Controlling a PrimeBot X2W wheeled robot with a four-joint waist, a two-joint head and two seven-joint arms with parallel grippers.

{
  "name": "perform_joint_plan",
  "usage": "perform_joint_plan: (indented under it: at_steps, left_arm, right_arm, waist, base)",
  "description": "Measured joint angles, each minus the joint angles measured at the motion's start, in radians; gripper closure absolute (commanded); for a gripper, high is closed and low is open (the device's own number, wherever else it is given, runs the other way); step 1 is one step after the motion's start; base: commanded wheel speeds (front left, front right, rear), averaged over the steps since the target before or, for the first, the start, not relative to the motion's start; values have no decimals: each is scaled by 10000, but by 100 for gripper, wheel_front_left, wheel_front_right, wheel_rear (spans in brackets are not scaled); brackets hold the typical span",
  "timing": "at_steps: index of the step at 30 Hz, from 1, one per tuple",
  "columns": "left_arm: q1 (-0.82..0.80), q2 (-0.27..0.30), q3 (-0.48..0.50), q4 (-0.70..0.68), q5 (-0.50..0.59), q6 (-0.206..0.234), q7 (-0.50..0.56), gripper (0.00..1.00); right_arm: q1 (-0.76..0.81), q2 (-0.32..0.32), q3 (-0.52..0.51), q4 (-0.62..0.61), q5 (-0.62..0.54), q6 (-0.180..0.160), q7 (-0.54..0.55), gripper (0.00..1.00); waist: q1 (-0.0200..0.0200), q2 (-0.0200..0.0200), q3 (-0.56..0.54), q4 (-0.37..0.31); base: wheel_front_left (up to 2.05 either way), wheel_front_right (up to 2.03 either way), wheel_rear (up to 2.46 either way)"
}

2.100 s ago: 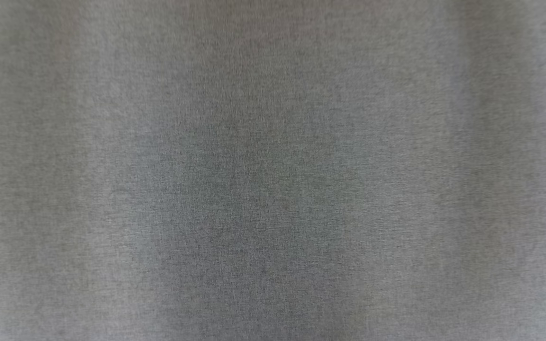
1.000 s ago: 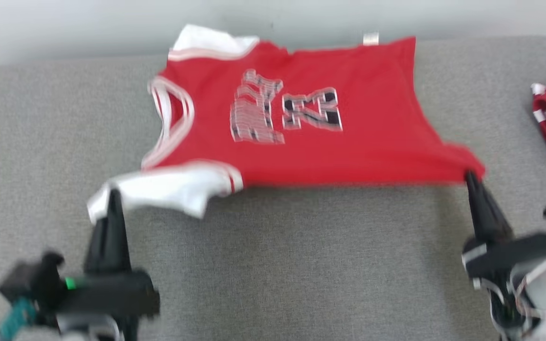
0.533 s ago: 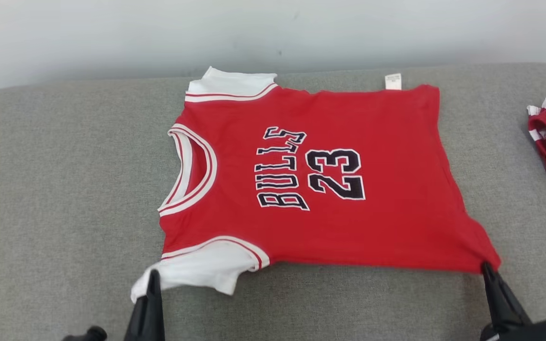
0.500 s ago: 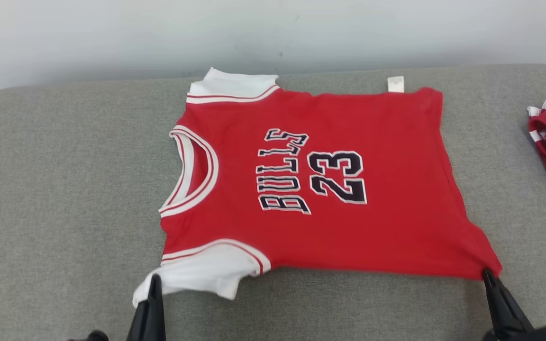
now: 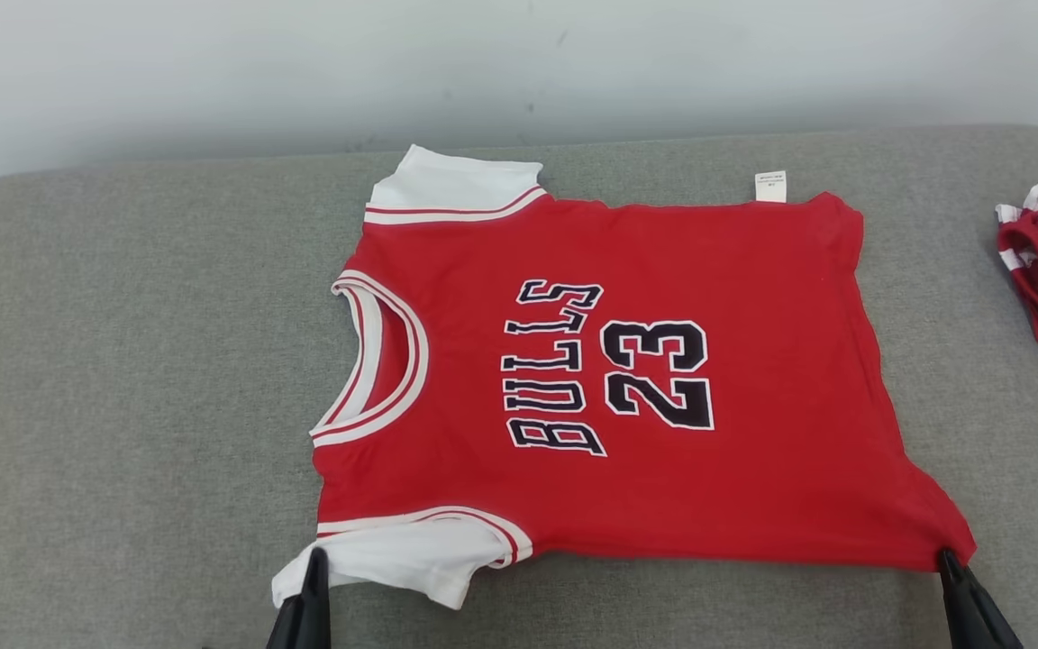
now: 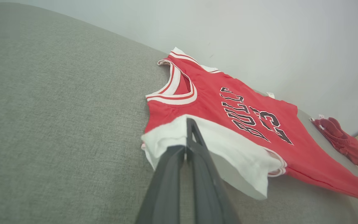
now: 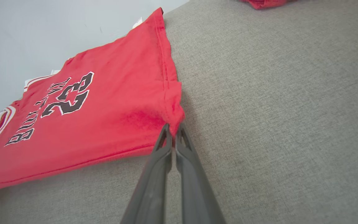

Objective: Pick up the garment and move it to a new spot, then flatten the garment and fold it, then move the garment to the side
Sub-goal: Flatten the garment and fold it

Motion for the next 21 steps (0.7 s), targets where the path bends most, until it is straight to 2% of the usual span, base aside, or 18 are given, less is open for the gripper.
perform_joint_plan:
  at_steps: [7,16,21]
  left_arm:
    - [-759,113,-155,579,255,-433,-15,100]
    - [-2886,844,-228,1338,594,-796,462,100]
    - [-4006,1057,-295,2075,663,-959,621,100]
  right_arm:
    - [-489,226,27,36,-244,0,499,100]
    - [-1786,163,339,245,-10,0,851,100]
    - [-2529,-15,543,382,232,0,1016,100]
  waist:
    - [0,0,67,-169]
    - [0,1,449,-452]
    - [1,1,646,-614]
  base:
    - [0,0,0]
    - [0,0,0]
    - [0,0,0]
